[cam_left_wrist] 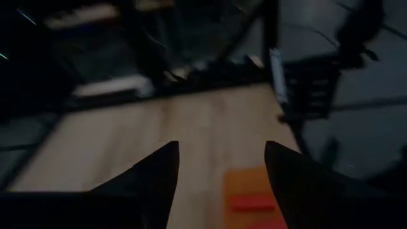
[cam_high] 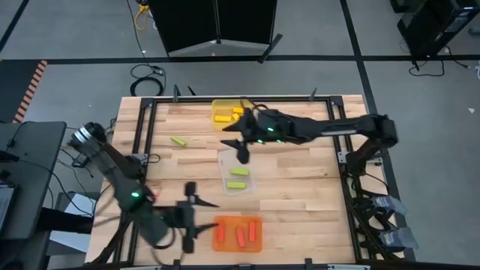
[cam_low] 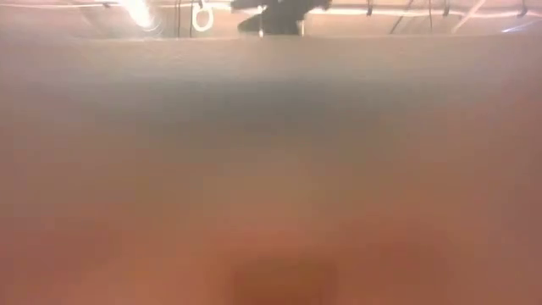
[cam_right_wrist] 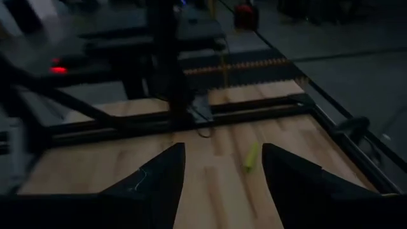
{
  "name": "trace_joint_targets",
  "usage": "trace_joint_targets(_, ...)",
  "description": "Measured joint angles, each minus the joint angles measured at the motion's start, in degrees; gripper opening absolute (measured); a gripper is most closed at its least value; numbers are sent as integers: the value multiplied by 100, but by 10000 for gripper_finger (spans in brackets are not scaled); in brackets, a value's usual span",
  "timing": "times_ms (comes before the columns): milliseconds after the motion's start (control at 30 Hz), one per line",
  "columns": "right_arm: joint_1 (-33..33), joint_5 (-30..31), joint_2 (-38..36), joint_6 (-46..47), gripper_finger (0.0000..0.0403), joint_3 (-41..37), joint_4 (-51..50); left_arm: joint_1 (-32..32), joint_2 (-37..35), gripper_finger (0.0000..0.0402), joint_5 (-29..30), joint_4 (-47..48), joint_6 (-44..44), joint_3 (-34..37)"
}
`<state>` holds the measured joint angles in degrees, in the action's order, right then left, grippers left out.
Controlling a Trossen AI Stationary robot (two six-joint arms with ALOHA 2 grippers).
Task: Sort blocks
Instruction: Put the green block into the transparent bin
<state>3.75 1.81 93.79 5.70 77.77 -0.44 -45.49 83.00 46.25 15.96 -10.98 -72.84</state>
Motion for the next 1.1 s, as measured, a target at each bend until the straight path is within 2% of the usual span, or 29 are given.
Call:
trace_joint_targets(133,201,-34,787,-55,220,805,-190,-195,-457,228,1020,822,-377,0)
trace_joint_targets(233,305,-146,1254,-88,220,1227,-214,-129,-738,221,1468,2452,-1749,2)
trace_joint_targets(333,378,-184,1507,-102,220,1449,-236,256,-927,218,1366,4390,-3540,-2)
trace_joint_targets(400,412,-184,1518,-142,220,1454,-264,580,-949,218,1032,5620,-4543,2)
trace_joint_targets(500,450,-184,1459,-229,220,1454,-279,1157,-964,218,392,6782,-5059,4)
trace_joint_targets(600,466,-178,1398,-245,220,1454,-209,1822,-958,218,-14,6996,-4670,4)
trace_joint_targets(800,467,-183,1336,-402,220,1452,-318,3256,-918,218,-914,6412,-2808,61)
trace_joint_targets(933,419,-182,1221,-567,220,1452,-425,4156,-916,218,-1612,5768,-1557,402)
trace_joint_targets(1100,334,-172,985,-750,220,1447,-769,5176,-913,218,-2253,5143,-484,1120)
